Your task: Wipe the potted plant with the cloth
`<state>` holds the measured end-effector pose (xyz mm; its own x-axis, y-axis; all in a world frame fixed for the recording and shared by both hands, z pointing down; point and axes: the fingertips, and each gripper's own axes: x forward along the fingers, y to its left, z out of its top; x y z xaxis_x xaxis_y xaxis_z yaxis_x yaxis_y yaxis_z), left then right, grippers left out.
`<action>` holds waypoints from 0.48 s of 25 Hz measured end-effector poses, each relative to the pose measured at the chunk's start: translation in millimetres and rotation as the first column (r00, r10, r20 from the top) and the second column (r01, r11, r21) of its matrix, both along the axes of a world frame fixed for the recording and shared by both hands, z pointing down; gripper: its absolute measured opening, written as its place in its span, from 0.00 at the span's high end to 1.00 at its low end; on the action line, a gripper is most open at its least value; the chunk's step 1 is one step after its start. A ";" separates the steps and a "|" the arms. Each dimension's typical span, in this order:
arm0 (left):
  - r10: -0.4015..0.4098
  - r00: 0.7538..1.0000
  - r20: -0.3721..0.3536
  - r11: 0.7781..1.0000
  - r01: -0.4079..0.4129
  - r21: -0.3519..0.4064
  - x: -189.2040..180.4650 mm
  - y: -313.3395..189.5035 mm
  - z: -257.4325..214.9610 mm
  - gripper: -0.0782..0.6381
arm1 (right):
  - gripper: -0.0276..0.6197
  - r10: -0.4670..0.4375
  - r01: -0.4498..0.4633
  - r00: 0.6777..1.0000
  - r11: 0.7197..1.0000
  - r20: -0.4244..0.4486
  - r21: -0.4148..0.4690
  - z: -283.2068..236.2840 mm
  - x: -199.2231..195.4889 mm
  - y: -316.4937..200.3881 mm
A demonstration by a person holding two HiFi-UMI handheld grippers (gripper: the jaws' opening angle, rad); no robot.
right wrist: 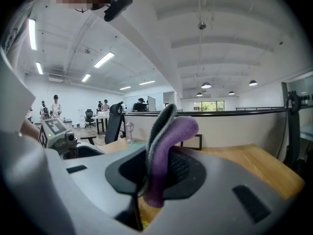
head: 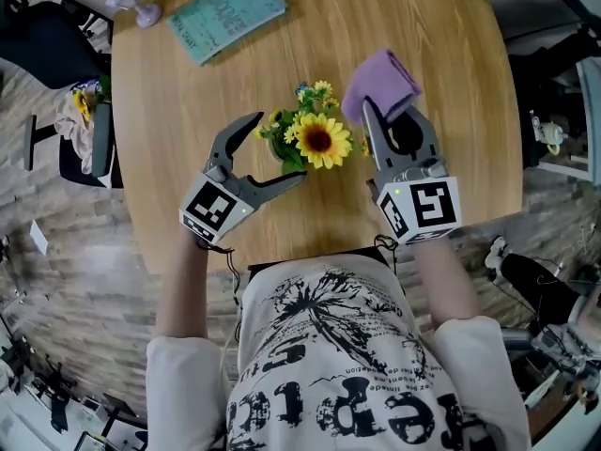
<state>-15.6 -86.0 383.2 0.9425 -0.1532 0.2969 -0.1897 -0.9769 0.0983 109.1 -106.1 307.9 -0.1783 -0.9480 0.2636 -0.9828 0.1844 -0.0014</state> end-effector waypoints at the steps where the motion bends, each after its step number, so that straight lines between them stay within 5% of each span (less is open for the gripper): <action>1: -0.021 1.000 -0.017 1.000 0.021 0.019 -1.4 -0.9 -10.2 0.22 | 0.84 -0.001 0.001 1.000 1.000 0.004 0.002 -2.0 -1.1 2.3; 4: -0.092 0.992 -0.088 0.992 0.099 0.073 -7.7 -5.6 -44.8 0.32 | 0.84 -0.019 0.020 1.000 1.000 -0.011 0.014 -9.1 -6.7 7.3; 6: -0.159 0.980 -0.120 0.981 0.171 0.094 -15.8 -11.1 -64.9 0.48 | 0.84 -0.040 0.041 0.998 0.999 -0.044 0.031 -17.4 -10.6 9.0; 12: -0.346 0.925 -0.159 0.926 0.364 0.100 -44.3 -24.8 -102.7 0.81 | 0.84 -0.074 0.078 0.995 0.995 -0.059 0.056 -34.8 -20.1 15.0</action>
<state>-59.9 -110.8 280.5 0.8493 -0.5125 0.1268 -0.5196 -0.8539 0.0287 88.9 -91.1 273.1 -0.2366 -0.9463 0.2203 -0.9641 0.2567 0.0673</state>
